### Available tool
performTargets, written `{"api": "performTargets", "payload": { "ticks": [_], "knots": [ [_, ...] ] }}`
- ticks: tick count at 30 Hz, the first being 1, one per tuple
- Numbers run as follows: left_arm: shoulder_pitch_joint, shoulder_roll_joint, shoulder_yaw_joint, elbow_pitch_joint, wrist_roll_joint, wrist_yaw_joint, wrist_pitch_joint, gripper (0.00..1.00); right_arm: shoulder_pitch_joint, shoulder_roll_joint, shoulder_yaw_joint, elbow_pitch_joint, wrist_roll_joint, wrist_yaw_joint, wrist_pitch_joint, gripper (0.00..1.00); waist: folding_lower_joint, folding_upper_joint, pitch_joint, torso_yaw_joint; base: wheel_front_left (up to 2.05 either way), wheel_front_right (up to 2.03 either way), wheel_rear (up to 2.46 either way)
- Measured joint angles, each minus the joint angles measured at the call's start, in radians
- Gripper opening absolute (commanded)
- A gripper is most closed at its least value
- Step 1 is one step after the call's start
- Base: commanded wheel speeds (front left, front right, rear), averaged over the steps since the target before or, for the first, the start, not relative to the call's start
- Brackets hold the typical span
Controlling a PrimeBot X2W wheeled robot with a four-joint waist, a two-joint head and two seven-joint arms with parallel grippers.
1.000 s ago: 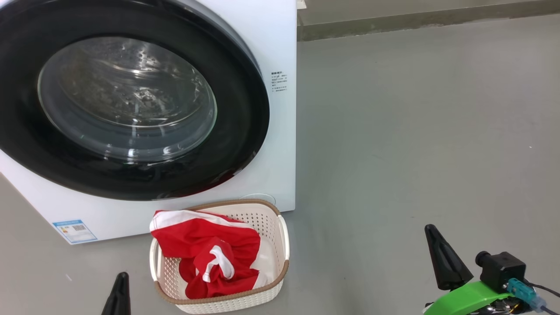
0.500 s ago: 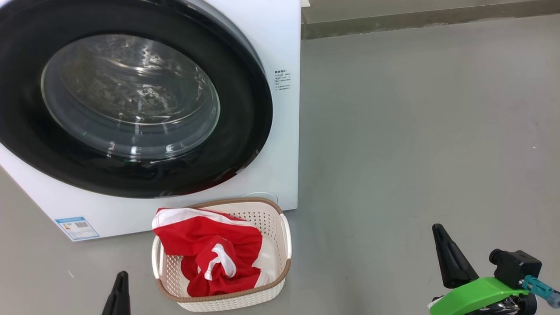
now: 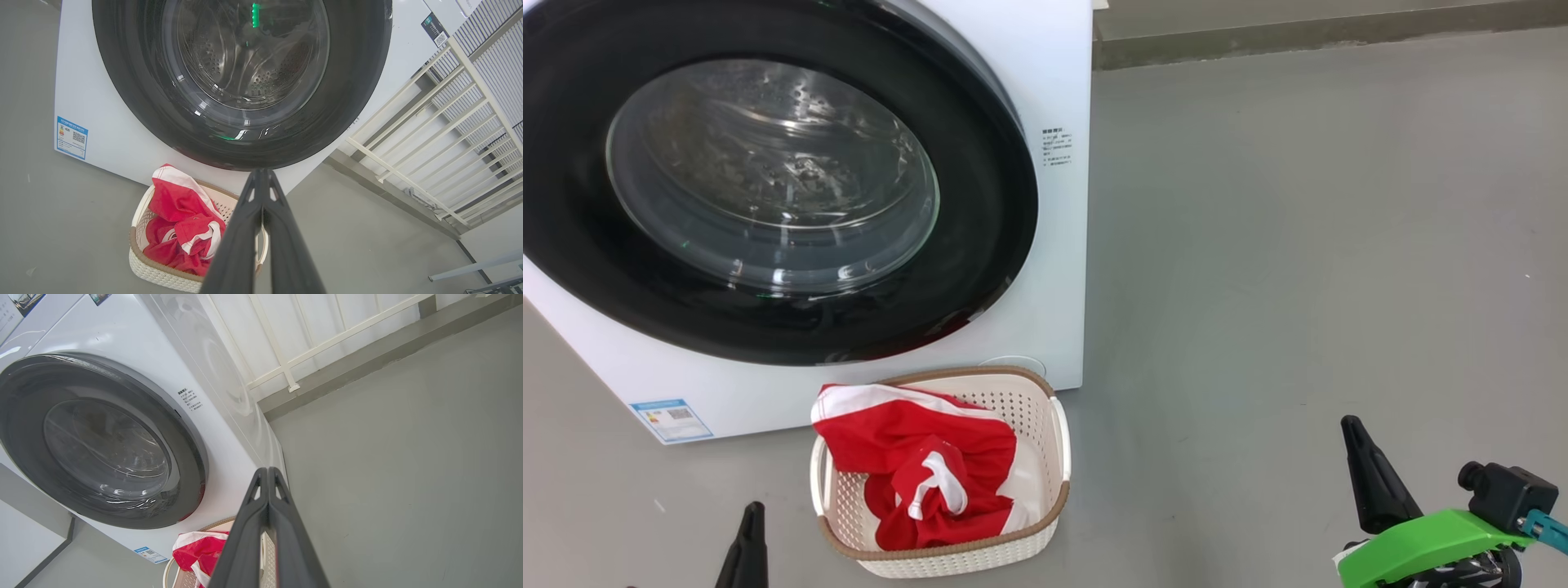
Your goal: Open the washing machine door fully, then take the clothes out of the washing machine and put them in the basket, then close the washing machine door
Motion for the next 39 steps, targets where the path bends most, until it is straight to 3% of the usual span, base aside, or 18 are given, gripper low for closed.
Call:
{"api": "performTargets", "payload": {
  "ticks": [39],
  "knots": [
    [-0.071, -0.007, 0.001, 0.054, -0.409, -0.002, 0.108, 0.00, -0.019, -0.004, -0.045, -0.005, 0.445, 0.000, 0.114, 0.00, 0.0000, 0.0000, 0.010, 0.026, 0.00, 0.00, 0.00]
  ]
}}
